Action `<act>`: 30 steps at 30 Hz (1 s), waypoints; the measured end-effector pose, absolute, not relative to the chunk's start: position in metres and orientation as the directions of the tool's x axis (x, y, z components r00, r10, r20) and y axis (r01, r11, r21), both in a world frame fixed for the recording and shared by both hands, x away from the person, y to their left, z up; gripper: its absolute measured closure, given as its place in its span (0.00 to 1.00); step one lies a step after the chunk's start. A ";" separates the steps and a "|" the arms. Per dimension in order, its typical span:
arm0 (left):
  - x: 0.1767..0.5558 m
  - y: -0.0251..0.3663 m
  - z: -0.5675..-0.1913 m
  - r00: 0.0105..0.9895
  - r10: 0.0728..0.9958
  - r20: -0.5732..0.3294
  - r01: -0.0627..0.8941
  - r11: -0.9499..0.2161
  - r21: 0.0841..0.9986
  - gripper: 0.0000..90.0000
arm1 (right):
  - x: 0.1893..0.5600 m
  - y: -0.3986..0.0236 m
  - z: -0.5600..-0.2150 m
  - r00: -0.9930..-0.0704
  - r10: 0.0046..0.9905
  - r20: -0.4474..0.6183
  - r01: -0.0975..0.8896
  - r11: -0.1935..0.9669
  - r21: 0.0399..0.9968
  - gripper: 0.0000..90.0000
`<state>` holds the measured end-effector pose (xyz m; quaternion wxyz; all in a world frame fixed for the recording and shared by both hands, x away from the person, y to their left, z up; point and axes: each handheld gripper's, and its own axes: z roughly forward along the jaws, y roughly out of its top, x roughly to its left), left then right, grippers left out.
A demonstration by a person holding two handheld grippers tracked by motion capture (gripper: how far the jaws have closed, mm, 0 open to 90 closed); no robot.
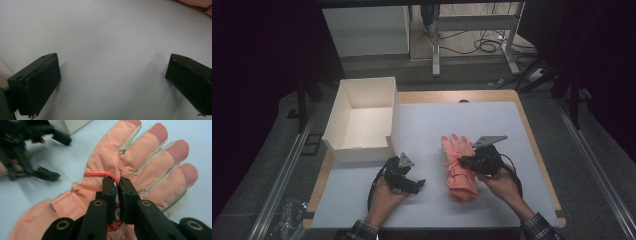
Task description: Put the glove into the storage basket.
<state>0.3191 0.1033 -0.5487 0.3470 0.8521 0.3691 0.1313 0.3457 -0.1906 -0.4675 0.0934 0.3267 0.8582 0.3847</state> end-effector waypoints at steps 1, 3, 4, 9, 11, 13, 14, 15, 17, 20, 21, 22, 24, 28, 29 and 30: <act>0.319 0.103 -0.549 0.693 0.720 -0.032 0.538 -0.487 0.688 0.00 | 0.346 -0.190 -0.471 -0.768 0.635 0.083 0.487 0.496 0.719 0.91; 0.319 0.104 -0.549 0.696 0.717 -0.029 0.536 -0.493 0.685 0.00 | 0.345 -0.189 -0.482 -0.765 0.639 0.084 0.488 0.489 0.723 0.91; 0.319 0.104 -0.549 0.696 0.717 -0.029 0.536 -0.493 0.685 0.00 | 0.345 -0.189 -0.482 -0.765 0.639 0.084 0.488 0.489 0.723 0.91; 0.319 0.103 -0.549 0.693 0.720 -0.032 0.538 -0.487 0.688 0.00 | 0.342 -0.190 -0.483 -0.767 0.638 0.068 0.473 0.491 0.732 0.89; 0.319 0.103 -0.549 0.693 0.720 -0.032 0.538 -0.487 0.688 0.00 | 0.342 -0.192 -0.481 -0.766 0.638 0.073 0.476 0.487 0.733 0.87; 0.319 0.103 -0.549 0.693 0.720 -0.033 0.538 -0.487 0.688 0.00 | 0.342 -0.194 -0.476 -0.769 0.635 0.074 0.471 0.484 0.738 0.82; 0.319 0.103 -0.549 0.694 0.719 -0.031 0.537 -0.489 0.688 0.00 | 0.342 -0.196 -0.471 -0.773 0.630 0.073 0.465 0.484 0.741 0.81; 0.319 0.103 -0.549 0.694 0.719 -0.030 0.536 -0.489 0.688 0.00 | 0.341 -0.197 -0.467 -0.775 0.627 0.073 0.459 0.480 0.748 0.80; 0.319 0.103 -0.549 0.694 0.719 -0.030 0.536 -0.489 0.688 0.00 | 0.340 -0.201 -0.459 -0.777 0.625 0.074 0.454 0.474 0.754 0.79; 0.319 0.103 -0.549 0.693 0.720 -0.033 0.538 -0.487 0.688 0.00 | 0.338 -0.210 -0.448 -0.775 0.628 0.067 0.436 0.457 0.775 0.77; 0.319 0.103 -0.549 0.693 0.720 -0.033 0.538 -0.487 0.688 0.00 | 0.338 -0.212 -0.446 -0.772 0.632 0.065 0.436 0.453 0.778 0.77; 0.319 0.103 -0.549 0.693 0.720 -0.033 0.538 -0.487 0.688 0.00 | 0.338 -0.216 -0.444 -0.769 0.637 0.058 0.433 0.452 0.780 0.76; 0.319 0.103 -0.549 0.693 0.720 -0.033 0.538 -0.487 0.688 0.00 | 0.338 -0.222 -0.442 -0.761 0.647 0.052 0.435 0.448 0.781 0.76; 0.319 0.104 -0.549 0.694 0.719 -0.031 0.537 -0.488 0.688 0.00 | 0.340 -0.237 -0.446 -0.738 0.673 0.054 0.453 0.434 0.779 0.76; 0.319 0.103 -0.549 0.693 0.720 -0.035 0.540 -0.486 0.687 0.00 | 0.341 -0.242 -0.449 -0.733 0.678 0.057 0.458 0.429 0.779 0.76; 0.319 0.103 -0.549 0.693 0.720 -0.034 0.540 -0.486 0.687 0.00 | 0.341 -0.244 -0.450 -0.729 0.682 0.057 0.462 0.429 0.777 0.76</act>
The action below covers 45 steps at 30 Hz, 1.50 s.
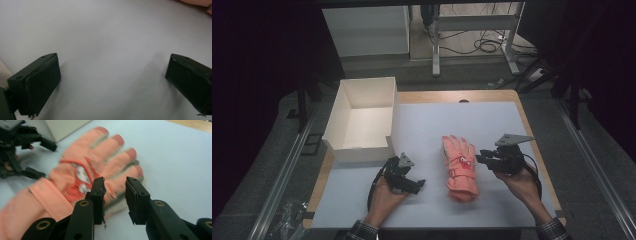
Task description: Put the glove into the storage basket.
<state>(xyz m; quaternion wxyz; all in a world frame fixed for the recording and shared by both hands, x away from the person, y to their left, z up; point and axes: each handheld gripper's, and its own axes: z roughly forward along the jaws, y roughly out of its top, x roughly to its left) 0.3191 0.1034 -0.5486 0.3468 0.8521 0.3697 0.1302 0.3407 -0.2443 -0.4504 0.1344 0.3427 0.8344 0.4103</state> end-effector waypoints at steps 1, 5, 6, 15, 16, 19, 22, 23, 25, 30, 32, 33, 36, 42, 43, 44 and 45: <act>0.319 0.103 -0.549 0.693 0.720 -0.035 0.540 -0.486 0.688 0.00 | 0.341 -0.248 -0.453 -0.725 0.687 0.058 0.467 0.428 0.774 0.76; 0.319 0.103 -0.549 0.691 0.722 -0.035 0.538 -0.482 0.691 0.00 | 0.340 -0.261 -0.467 -0.706 0.703 0.084 0.501 0.412 0.761 0.77; 0.319 0.103 -0.549 0.692 0.721 -0.035 0.538 -0.482 0.692 0.00 | 0.340 -0.261 -0.467 -0.706 0.703 0.084 0.501 0.412 0.761 0.77; 0.308 0.113 -0.543 0.672 0.740 -0.028 0.552 -0.475 0.685 0.03 | 0.331 -0.273 -0.488 -0.703 0.704 0.100 0.513 0.405 0.757 0.87; 0.306 0.115 -0.542 0.669 0.742 -0.039 0.557 -0.465 0.688 0.03 | 0.330 -0.274 -0.490 -0.707 0.700 0.103 0.514 0.408 0.755 0.89; 0.300 0.124 -0.541 0.654 0.755 -0.036 0.563 -0.455 0.690 0.03 | 0.323 -0.274 -0.497 -0.724 0.681 0.110 0.512 0.424 0.747 0.94; 0.294 0.131 -0.546 0.643 0.765 -0.027 0.573 -0.458 0.680 0.03 | 0.318 -0.272 -0.501 -0.732 0.672 0.110 0.508 0.432 0.745 0.94; 0.292 0.134 -0.549 0.639 0.769 -0.031 0.573 -0.448 0.686 0.03 | 0.315 -0.271 -0.503 -0.736 0.668 0.110 0.507 0.437 0.743 0.94; 0.289 0.138 -0.549 0.633 0.773 -0.047 0.573 -0.426 0.700 0.03 | 0.311 -0.267 -0.508 -0.750 0.654 0.099 0.496 0.456 0.739 0.94; 0.290 0.137 -0.550 0.645 0.763 -0.044 0.572 -0.444 0.689 0.02 | 0.301 -0.257 -0.515 -0.775 0.626 0.084 0.478 0.494 0.726 0.94; 0.290 0.137 -0.550 0.645 0.763 -0.044 0.573 -0.444 0.689 0.02 | 0.299 -0.252 -0.517 -0.784 0.615 0.081 0.472 0.508 0.721 0.94; 0.290 0.137 -0.550 0.644 0.763 -0.045 0.573 -0.443 0.689 0.02 | 0.298 -0.249 -0.518 -0.790 0.607 0.083 0.470 0.513 0.719 0.94; 0.290 0.137 -0.550 0.645 0.763 -0.044 0.573 -0.444 0.689 0.02 | 0.297 -0.244 -0.519 -0.797 0.598 0.085 0.464 0.516 0.720 0.95; 0.290 0.137 -0.550 0.645 0.763 -0.044 0.573 -0.444 0.689 0.02 | 0.297 -0.233 -0.522 -0.807 0.580 0.112 0.468 0.512 0.720 0.95; 0.290 0.137 -0.550 0.645 0.763 -0.044 0.572 -0.445 0.689 0.02 | 0.298 -0.231 -0.522 -0.809 0.577 0.116 0.468 0.511 0.721 0.95; 0.290 0.137 -0.550 0.645 0.763 -0.044 0.572 -0.444 0.689 0.02 | 0.298 -0.228 -0.523 -0.810 0.575 0.118 0.468 0.511 0.721 0.95; 0.290 0.137 -0.550 0.645 0.763 -0.044 0.572 -0.444 0.689 0.02 | 0.299 -0.227 -0.523 -0.811 0.573 0.117 0.465 0.511 0.723 0.95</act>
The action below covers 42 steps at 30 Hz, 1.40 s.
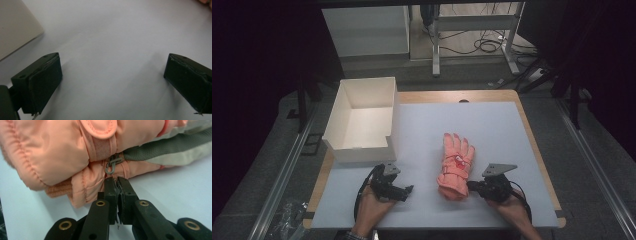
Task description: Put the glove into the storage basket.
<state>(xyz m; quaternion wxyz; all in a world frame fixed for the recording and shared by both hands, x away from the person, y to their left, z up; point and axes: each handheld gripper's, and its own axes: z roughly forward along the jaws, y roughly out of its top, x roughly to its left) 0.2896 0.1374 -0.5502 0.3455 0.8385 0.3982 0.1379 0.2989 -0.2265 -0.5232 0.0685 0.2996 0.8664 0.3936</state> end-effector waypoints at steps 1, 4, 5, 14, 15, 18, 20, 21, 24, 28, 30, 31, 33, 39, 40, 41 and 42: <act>0.290 0.137 -0.550 0.645 0.763 -0.044 0.572 -0.444 0.689 0.02 | 0.300 -0.223 -0.524 -0.812 0.572 0.119 0.464 0.509 0.725 0.95; 0.290 0.137 -0.550 0.645 0.763 -0.044 0.572 -0.444 0.689 0.02 | 0.301 -0.215 -0.525 -0.812 0.571 0.117 0.463 0.510 0.725 0.95; 0.290 0.137 -0.550 0.645 0.763 -0.044 0.572 -0.444 0.689 0.02 | 0.302 -0.213 -0.525 -0.813 0.571 0.113 0.460 0.512 0.725 0.95; 0.290 0.137 -0.550 0.644 0.764 -0.043 0.573 -0.445 0.688 0.02 | 0.309 -0.193 -0.529 -0.805 0.588 0.080 0.455 0.525 0.719 0.95; 0.290 0.137 -0.550 0.645 0.763 -0.043 0.573 -0.445 0.688 0.02 | 0.311 -0.191 -0.530 -0.804 0.589 0.081 0.457 0.525 0.718 0.95; 0.290 0.137 -0.550 0.644 0.763 -0.042 0.573 -0.446 0.688 0.02 | 0.314 -0.187 -0.531 -0.798 0.595 0.090 0.465 0.515 0.721 0.96; 0.290 0.137 -0.550 0.645 0.763 -0.042 0.573 -0.446 0.687 0.02 | 0.316 -0.184 -0.531 -0.796 0.600 0.082 0.462 0.515 0.722 0.97; 0.290 0.137 -0.550 0.645 0.763 -0.042 0.573 -0.446 0.687 0.02 | 0.318 -0.183 -0.532 -0.796 0.600 0.082 0.462 0.514 0.722 0.97; 0.290 0.137 -0.550 0.645 0.763 -0.042 0.574 -0.447 0.686 0.02 | 0.321 -0.179 -0.532 -0.795 0.600 0.088 0.465 0.511 0.723 0.97; 0.290 0.137 -0.550 0.644 0.764 -0.042 0.574 -0.447 0.686 0.02 | 0.325 -0.174 -0.532 -0.793 0.602 0.088 0.466 0.508 0.724 0.97; 0.290 0.137 -0.550 0.642 0.765 -0.042 0.576 -0.445 0.686 0.02 | 0.327 -0.171 -0.533 -0.792 0.605 0.083 0.464 0.507 0.727 0.97; 0.290 0.137 -0.550 0.643 0.764 -0.041 0.575 -0.447 0.685 0.02 | 0.328 -0.170 -0.533 -0.790 0.607 0.085 0.466 0.505 0.727 0.97; 0.290 0.137 -0.550 0.644 0.764 -0.043 0.575 -0.446 0.686 0.02 | 0.329 -0.168 -0.533 -0.790 0.607 0.082 0.464 0.505 0.728 0.97; 0.290 0.137 -0.550 0.644 0.763 -0.045 0.575 -0.445 0.687 0.02 | 0.328 -0.168 -0.532 -0.790 0.608 0.080 0.463 0.507 0.727 0.96; 0.290 0.137 -0.550 0.644 0.764 -0.044 0.575 -0.445 0.687 0.02 | 0.327 -0.170 -0.532 -0.791 0.607 0.075 0.461 0.511 0.726 0.95; 0.290 0.137 -0.550 0.644 0.764 -0.045 0.575 -0.445 0.687 0.02 | 0.327 -0.171 -0.532 -0.792 0.606 0.071 0.457 0.511 0.728 0.94; 0.290 0.137 -0.550 0.644 0.763 -0.045 0.575 -0.445 0.687 0.02 | 0.326 -0.172 -0.531 -0.791 0.607 0.071 0.457 0.511 0.728 0.94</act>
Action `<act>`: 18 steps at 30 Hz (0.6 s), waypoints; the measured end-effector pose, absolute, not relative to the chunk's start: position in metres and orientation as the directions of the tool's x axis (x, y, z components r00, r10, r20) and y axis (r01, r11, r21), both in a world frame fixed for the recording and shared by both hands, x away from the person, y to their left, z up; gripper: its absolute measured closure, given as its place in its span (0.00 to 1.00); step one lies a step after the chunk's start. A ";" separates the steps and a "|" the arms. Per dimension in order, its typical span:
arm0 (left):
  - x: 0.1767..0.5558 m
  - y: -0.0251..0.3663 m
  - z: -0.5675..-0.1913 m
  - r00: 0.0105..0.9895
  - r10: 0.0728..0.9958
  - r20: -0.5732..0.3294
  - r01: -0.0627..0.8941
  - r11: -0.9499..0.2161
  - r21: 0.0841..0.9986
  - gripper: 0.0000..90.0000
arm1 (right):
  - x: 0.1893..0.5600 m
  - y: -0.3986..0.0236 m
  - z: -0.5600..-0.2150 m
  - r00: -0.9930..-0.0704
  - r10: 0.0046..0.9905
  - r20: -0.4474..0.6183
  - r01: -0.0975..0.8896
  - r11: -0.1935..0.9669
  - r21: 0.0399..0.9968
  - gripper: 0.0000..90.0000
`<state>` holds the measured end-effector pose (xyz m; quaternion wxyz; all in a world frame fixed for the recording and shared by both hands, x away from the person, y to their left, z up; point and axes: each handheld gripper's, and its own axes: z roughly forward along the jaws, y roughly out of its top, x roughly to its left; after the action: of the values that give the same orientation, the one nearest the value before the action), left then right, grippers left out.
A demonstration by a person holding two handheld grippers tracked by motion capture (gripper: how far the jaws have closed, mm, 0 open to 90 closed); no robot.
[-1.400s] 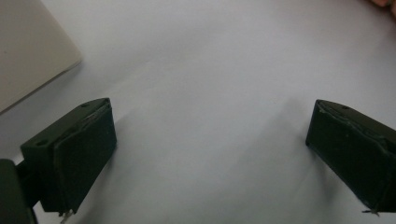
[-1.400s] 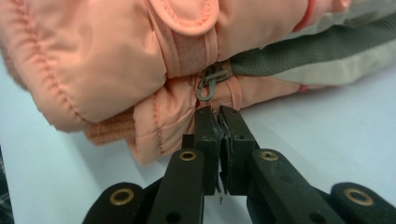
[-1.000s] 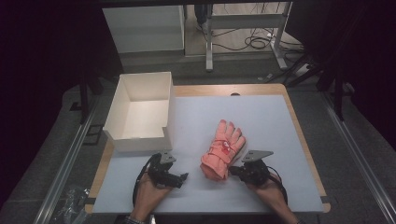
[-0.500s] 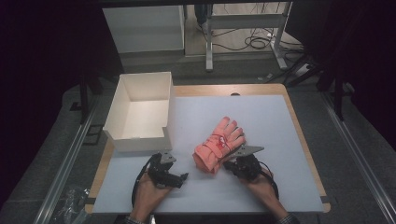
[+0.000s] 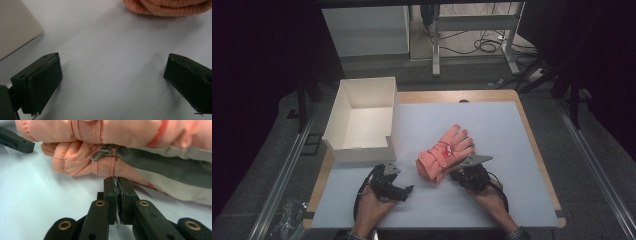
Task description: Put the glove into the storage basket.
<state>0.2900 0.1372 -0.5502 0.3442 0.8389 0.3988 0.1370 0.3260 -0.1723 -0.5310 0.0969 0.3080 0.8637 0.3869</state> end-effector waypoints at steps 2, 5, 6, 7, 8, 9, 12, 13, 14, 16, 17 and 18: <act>0.290 0.137 -0.550 0.643 0.764 -0.047 0.576 -0.443 0.687 0.02 | 0.324 -0.178 -0.529 -0.788 0.613 0.060 0.453 0.510 0.731 0.92; 0.290 0.137 -0.550 0.644 0.763 -0.048 0.577 -0.444 0.686 0.02 | 0.323 -0.188 -0.526 -0.774 0.632 0.046 0.454 0.502 0.736 0.88; 0.291 0.137 -0.550 0.645 0.763 -0.048 0.577 -0.444 0.686 0.02 | 0.323 -0.191 -0.526 -0.770 0.636 0.042 0.453 0.500 0.738 0.87; 0.291 0.137 -0.549 0.648 0.760 -0.047 0.577 -0.449 0.682 0.02 | 0.323 -0.196 -0.525 -0.761 0.647 0.037 0.457 0.495 0.739 0.85; 0.291 0.137 -0.549 0.652 0.756 -0.046 0.577 -0.457 0.677 0.02 | 0.324 -0.201 -0.525 -0.754 0.656 0.034 0.460 0.489 0.741 0.83; 0.292 0.137 -0.548 0.653 0.756 -0.051 0.580 -0.456 0.675 0.02 | 0.324 -0.205 -0.524 -0.745 0.666 0.031 0.464 0.485 0.741 0.82; 0.293 0.136 -0.544 0.674 0.734 -0.085 0.581 -0.455 0.675 0.02 | 0.326 -0.221 -0.525 -0.720 0.694 0.032 0.482 0.466 0.742 0.75; 0.294 0.135 -0.543 0.678 0.729 -0.094 0.582 -0.455 0.674 0.01 | 0.327 -0.226 -0.525 -0.712 0.702 0.026 0.485 0.464 0.741 0.72; 0.294 0.134 -0.541 0.684 0.723 -0.097 0.580 -0.459 0.674 0.01 | 0.327 -0.229 -0.526 -0.704 0.710 0.018 0.487 0.464 0.740 0.70; 0.294 0.130 -0.536 0.699 0.709 -0.089 0.569 -0.477 0.671 0.00 | 0.329 -0.238 -0.527 -0.682 0.731 0.007 0.496 0.456 0.739 0.66; 0.294 0.129 -0.534 0.705 0.703 -0.090 0.565 -0.482 0.670 0.00 | 0.330 -0.244 -0.528 -0.670 0.742 0.005 0.502 0.448 0.739 0.63; 0.294 0.127 -0.531 0.714 0.694 -0.093 0.560 -0.485 0.672 0.00 | 0.331 -0.247 -0.528 -0.667 0.745 0.008 0.502 0.441 0.744 0.60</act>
<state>0.2945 0.1275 -0.5309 0.3515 0.8563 0.3661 0.0957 0.3307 -0.2475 -0.5283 0.1630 0.3742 0.8331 0.3733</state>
